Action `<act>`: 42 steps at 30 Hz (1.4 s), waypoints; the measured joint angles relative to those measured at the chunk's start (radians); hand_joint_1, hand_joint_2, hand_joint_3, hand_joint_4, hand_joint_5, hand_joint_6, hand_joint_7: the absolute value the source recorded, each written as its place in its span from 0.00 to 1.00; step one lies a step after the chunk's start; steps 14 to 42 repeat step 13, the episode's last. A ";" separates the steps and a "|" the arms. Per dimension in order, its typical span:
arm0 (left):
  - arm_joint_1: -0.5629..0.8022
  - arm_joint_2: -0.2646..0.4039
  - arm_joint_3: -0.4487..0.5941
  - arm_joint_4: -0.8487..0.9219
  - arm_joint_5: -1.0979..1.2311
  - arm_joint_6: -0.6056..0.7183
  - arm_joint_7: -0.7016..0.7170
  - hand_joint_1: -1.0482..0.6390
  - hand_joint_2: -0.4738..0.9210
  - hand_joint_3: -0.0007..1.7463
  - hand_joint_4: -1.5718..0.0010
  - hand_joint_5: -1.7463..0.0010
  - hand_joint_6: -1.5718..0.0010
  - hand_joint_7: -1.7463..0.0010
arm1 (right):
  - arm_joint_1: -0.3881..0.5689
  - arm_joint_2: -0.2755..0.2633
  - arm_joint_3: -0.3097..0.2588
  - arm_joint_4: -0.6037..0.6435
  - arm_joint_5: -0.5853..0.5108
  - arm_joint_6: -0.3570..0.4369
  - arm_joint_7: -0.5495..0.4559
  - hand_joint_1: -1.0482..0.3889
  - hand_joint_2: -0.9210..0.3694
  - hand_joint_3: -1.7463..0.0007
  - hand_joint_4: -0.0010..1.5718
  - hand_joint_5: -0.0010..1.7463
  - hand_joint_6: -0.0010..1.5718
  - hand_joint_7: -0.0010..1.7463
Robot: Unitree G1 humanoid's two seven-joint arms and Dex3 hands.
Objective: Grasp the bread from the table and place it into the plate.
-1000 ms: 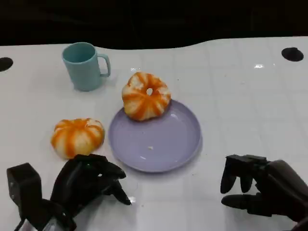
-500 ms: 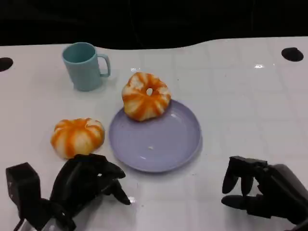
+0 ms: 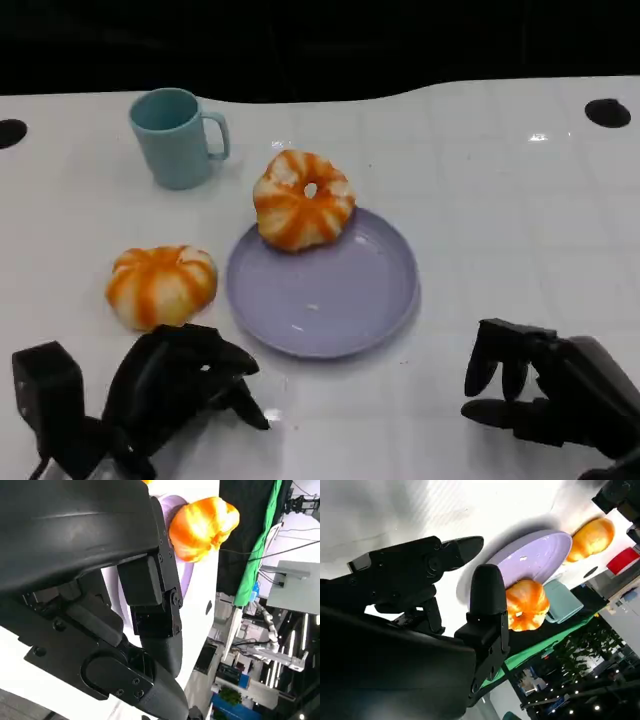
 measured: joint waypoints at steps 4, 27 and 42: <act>0.000 0.001 0.000 0.001 0.000 0.000 0.000 0.00 0.87 0.00 0.00 0.67 0.00 0.90 | -0.001 0.000 0.000 0.004 0.000 -0.001 0.000 0.58 0.06 0.99 0.43 1.00 0.31 0.98; -0.002 0.003 0.002 0.012 -0.004 0.000 0.000 0.00 0.86 0.00 0.00 0.67 0.00 0.90 | -0.006 0.001 0.011 0.015 -0.002 -0.001 0.000 0.57 0.06 0.99 0.42 1.00 0.31 0.98; -0.002 0.003 0.002 0.012 -0.004 0.000 0.000 0.00 0.86 0.00 0.00 0.67 0.00 0.90 | -0.006 0.001 0.011 0.015 -0.002 -0.001 0.000 0.57 0.06 0.99 0.42 1.00 0.31 0.98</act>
